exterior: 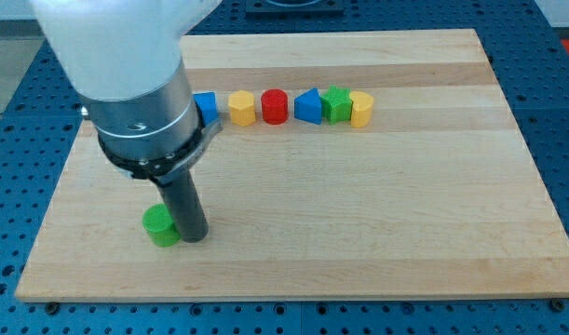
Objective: Move the green circle to the center left
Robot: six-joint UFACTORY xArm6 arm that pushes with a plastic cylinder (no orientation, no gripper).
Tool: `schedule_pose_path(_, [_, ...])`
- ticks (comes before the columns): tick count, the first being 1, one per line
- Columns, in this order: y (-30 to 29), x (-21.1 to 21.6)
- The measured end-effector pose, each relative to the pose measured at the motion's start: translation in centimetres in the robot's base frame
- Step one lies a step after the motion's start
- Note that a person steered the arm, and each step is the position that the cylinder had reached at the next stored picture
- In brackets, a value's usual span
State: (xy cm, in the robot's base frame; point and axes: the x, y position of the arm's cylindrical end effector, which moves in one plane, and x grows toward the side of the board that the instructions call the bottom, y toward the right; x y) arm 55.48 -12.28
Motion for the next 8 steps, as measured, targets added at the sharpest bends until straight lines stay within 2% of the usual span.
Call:
schedule_pose_path(2, [-1.3, -0.2])
schedule_pose_path(3, [-3.5, -3.3])
schedule_pose_path(4, [-3.8, -2.7])
schedule_pose_path(5, [-2.5, 1.5])
schedule_pose_path(6, [-3.1, 2.9])
schedule_pose_path(7, [-5.9, 0.3])
schedule_pose_path(8, [-7.7, -5.8])
